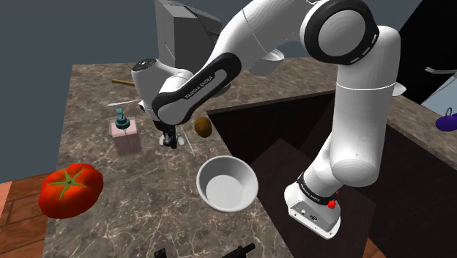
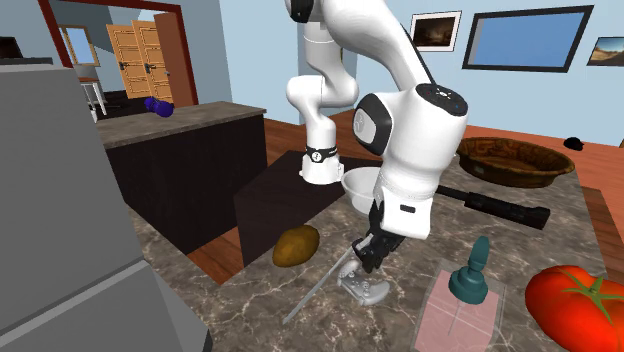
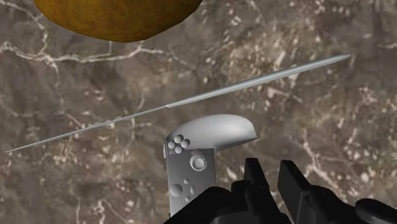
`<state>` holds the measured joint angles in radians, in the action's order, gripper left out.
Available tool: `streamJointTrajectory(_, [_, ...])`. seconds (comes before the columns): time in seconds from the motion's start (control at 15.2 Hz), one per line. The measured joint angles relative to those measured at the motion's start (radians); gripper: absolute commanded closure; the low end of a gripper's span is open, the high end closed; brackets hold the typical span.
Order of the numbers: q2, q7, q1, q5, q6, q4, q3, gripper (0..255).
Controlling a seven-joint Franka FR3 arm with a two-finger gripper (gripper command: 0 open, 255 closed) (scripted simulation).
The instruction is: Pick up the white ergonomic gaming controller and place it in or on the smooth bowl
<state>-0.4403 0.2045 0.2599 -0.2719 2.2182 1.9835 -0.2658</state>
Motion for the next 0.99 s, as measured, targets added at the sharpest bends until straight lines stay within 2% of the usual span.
streamJointTrajectory(0.4, [0.000,0.000,0.000,0.000,0.000,0.000,0.000,255])
streamJointTrajectory(0.46, [0.000,0.000,0.000,0.000,0.000,0.000,0.000,0])
streamJointTrajectory(0.59, [-0.002,0.024,-0.010,0.002,0.013,-0.003,-0.002,0])
streamJointTrajectory(0.86, [-0.018,0.208,-0.085,0.025,0.078,-0.042,-0.021,0])
streamJointTrajectory(0.99, [-0.035,0.234,-0.094,0.024,0.100,-0.050,-0.022,0])
